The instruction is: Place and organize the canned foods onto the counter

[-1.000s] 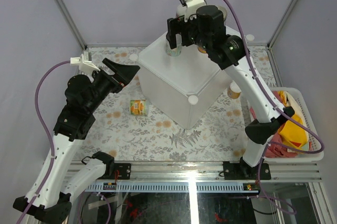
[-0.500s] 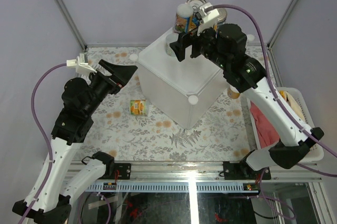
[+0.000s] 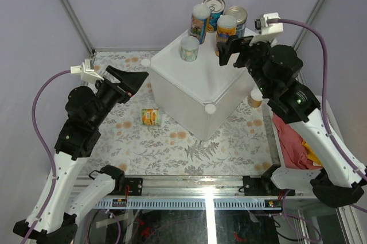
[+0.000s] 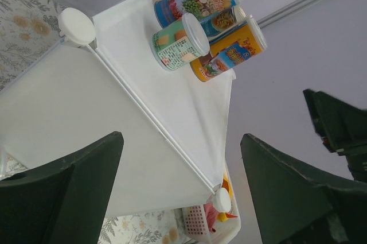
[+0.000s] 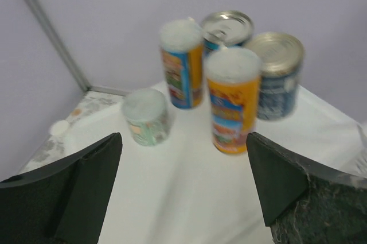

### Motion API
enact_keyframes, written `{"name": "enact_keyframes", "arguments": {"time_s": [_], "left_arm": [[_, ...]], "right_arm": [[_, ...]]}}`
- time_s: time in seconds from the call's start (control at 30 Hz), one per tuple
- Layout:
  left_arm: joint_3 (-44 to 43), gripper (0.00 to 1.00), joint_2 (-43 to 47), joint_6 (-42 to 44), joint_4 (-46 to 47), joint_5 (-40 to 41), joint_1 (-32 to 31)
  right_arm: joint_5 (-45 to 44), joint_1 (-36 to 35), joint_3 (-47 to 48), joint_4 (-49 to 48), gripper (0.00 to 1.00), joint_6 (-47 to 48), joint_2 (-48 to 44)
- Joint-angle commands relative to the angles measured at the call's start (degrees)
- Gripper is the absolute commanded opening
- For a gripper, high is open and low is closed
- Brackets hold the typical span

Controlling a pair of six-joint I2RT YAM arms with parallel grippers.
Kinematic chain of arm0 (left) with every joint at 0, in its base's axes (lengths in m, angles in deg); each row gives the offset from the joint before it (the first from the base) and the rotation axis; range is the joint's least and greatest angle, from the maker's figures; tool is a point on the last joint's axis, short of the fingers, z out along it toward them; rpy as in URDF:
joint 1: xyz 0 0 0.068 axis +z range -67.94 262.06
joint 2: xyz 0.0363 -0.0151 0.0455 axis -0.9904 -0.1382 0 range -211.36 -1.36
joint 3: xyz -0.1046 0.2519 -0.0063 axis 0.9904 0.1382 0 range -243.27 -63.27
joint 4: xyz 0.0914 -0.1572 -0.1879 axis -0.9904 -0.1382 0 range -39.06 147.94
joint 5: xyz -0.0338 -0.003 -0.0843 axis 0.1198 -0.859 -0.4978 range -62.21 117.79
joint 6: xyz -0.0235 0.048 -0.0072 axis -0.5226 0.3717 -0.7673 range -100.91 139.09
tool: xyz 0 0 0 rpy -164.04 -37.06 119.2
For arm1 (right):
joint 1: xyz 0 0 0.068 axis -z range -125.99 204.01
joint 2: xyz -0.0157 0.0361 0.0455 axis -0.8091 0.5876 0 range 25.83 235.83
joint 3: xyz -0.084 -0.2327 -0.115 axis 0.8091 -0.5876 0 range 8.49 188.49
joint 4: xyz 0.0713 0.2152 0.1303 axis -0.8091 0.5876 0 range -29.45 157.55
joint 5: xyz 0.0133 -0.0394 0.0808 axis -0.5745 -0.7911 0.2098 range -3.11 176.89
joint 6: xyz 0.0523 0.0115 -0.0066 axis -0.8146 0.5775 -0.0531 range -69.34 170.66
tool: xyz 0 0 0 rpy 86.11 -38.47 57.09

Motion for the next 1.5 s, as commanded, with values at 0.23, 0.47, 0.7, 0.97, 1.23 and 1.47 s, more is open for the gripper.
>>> {"name": "enact_keyframes", "arguments": {"time_s": [0.23, 0.47, 0.7, 0.97, 1.23, 1.47], "left_arm": [[1.07, 0.84, 0.65, 1.47, 0.02, -0.80, 0.37], [0.94, 0.84, 0.83, 1.12, 0.37, -1.57, 0.37], [0.37, 0.84, 1.80, 1.53, -0.91, -1.00, 0.37], [-0.62, 0.84, 2.27, 2.00, -2.69, 0.19, 0.37], [-1.81, 0.84, 2.46, 2.46, -4.36, 1.45, 0.39], [-2.03, 0.84, 2.74, 2.71, -5.25, 2.55, 0.37]], "right_arm": [[-33.74, -0.04, -15.17, 15.95, 0.97, -16.99, -11.33], [-31.37, 6.95, -23.87, 22.52, 0.98, -34.12, -13.54], [-25.26, 16.08, -29.72, 23.00, 0.99, -44.73, -12.39], [-16.14, 23.83, -33.11, 18.87, 0.99, -52.47, -5.01], [-10.21, 26.84, -32.26, 15.43, 0.99, -58.54, 4.21], [-10.16, 28.13, -28.35, 16.85, 0.99, -62.86, 12.27]]}}
